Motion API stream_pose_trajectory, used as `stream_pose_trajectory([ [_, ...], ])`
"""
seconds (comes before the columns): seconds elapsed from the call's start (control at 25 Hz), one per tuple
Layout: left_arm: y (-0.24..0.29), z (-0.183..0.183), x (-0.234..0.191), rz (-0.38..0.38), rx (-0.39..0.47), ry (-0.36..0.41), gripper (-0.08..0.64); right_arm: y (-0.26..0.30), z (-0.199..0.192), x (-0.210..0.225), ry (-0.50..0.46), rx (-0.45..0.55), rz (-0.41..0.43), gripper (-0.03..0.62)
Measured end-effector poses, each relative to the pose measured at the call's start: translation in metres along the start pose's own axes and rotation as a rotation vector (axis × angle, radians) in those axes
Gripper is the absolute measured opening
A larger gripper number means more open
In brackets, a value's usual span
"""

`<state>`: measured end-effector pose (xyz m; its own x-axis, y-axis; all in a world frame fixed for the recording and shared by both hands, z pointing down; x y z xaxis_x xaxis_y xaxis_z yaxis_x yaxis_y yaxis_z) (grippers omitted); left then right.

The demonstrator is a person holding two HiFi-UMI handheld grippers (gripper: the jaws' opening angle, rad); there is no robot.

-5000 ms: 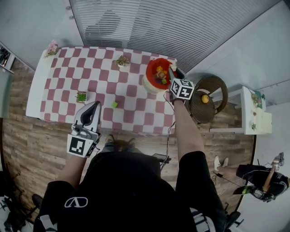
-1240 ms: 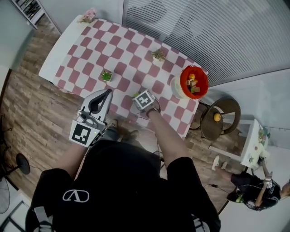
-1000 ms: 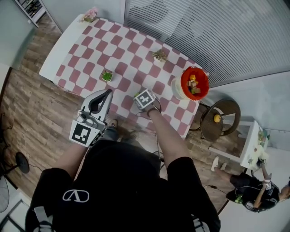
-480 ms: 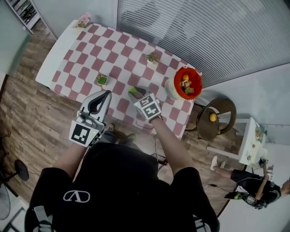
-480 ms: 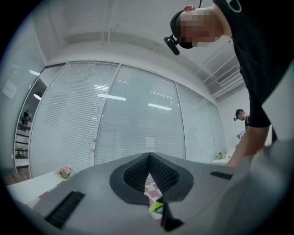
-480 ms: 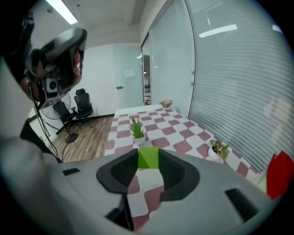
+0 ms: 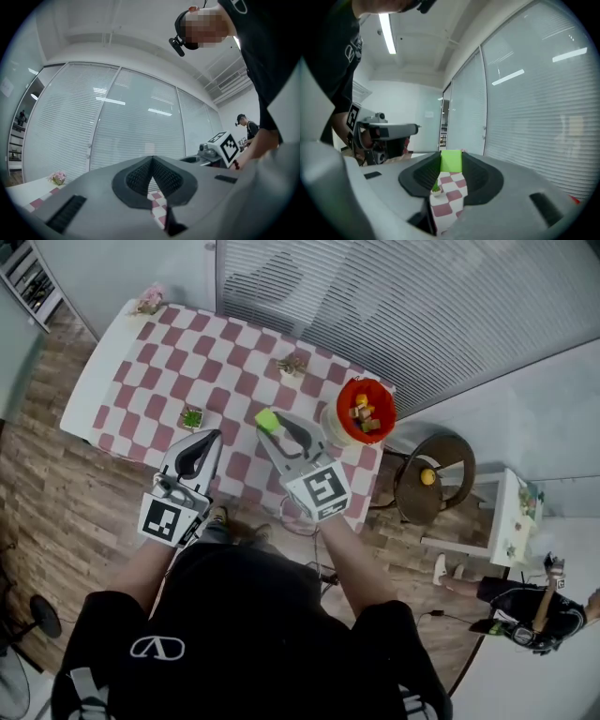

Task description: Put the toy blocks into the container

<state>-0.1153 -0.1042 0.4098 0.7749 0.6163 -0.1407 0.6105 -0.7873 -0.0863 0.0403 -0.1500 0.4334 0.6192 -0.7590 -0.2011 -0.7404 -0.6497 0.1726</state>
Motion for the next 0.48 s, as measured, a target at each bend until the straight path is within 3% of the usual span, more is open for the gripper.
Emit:
stream_pose_trajectory([
  [0.2,0.007,0.004,0.005,-0.017,0.008,-0.004,0.006,-0.028,0.031,0.011,-0.026,0.151,-0.098,0.144],
  [0.48,0.011,0.004,0.01,-0.034,0.011,-0.006,0.006,-0.039,0.035,0.024,-0.031,0.161,-0.154,0.144],
])
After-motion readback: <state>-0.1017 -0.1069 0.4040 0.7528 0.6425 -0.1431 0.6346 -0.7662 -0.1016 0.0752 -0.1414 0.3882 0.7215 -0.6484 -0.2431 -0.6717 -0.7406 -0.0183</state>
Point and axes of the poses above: the fingertips, and each gripper's own axes: y forward along the fingers, x to its right, z out of its top, the point moved 6 cm from there along -y, backward along the fingers, and after that the axes turned 6 degrees about -y, right-handed, at the moved point
